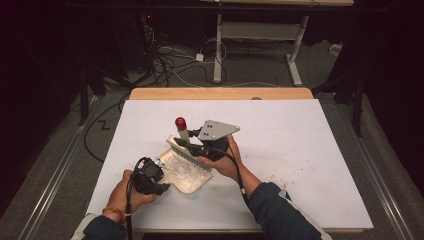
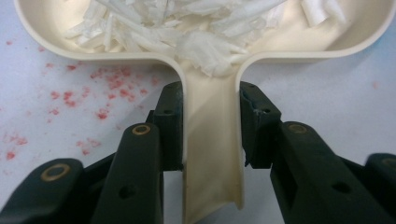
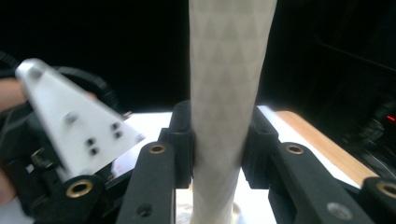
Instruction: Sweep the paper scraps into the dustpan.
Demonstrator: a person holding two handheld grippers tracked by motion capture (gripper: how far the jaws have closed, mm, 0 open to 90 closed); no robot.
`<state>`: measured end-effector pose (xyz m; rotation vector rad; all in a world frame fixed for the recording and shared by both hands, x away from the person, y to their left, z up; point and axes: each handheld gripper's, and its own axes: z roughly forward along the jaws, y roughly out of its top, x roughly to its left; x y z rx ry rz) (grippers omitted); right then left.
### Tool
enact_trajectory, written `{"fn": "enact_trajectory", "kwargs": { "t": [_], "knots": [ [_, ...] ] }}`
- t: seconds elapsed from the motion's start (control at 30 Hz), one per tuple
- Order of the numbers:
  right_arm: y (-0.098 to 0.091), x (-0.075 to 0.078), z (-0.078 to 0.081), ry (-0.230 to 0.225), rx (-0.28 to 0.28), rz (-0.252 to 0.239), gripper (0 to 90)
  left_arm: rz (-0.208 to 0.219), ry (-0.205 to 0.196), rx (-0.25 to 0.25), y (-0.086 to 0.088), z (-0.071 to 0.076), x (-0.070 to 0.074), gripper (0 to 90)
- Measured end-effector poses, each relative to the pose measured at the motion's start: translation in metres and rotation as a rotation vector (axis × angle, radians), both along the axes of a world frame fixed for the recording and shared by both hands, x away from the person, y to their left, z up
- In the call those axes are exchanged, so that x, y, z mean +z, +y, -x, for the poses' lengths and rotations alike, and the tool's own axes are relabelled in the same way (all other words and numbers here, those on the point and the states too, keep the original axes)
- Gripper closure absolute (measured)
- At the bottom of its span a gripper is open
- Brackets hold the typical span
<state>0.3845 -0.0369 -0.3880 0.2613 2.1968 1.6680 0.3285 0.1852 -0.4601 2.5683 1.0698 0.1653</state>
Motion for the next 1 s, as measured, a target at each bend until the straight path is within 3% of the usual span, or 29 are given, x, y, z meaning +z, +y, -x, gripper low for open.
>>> {"fn": "enact_trajectory", "kwargs": {
  "t": [0.27, 0.3, 0.33, 0.47, 0.57, 0.6, 0.73, 1.0],
  "knots": [
    [-0.040, 0.023, 0.004, 0.004, -0.187, 0.010, 70.2, -0.013, -0.017, -0.014, -0.001, 0.002, 0.000, 62.9],
    [-0.040, 0.023, 0.004, 0.004, -0.187, 0.010, 70.1, -0.012, -0.018, -0.014, -0.001, 0.003, 0.000, 62.9],
    [-0.049, 0.023, 0.008, 0.005, -0.223, 0.041, 70.2, -0.018, -0.021, -0.018, -0.001, 0.003, 0.000, 62.8],
    [-0.060, 0.015, 0.016, 0.010, -0.264, 0.124, 70.2, -0.030, -0.025, -0.017, -0.003, 0.004, 0.000, 62.9],
    [-0.071, 0.000, 0.023, 0.023, -0.333, 0.177, 70.2, -0.032, -0.026, -0.008, -0.004, 0.005, 0.000, 62.9],
    [-0.072, -0.004, 0.024, 0.025, -0.345, 0.173, 70.2, -0.035, -0.025, -0.007, -0.005, 0.006, 0.000, 62.9],
    [-0.073, -0.009, 0.026, 0.035, -0.354, 0.146, 70.2, -0.041, -0.022, -0.013, -0.007, 0.008, 0.001, 62.9],
    [-0.038, -0.013, 0.041, 0.045, -0.255, 0.169, 70.0, -0.013, -0.014, 0.001, -0.007, 0.009, 0.001, 62.8]
  ]
}}
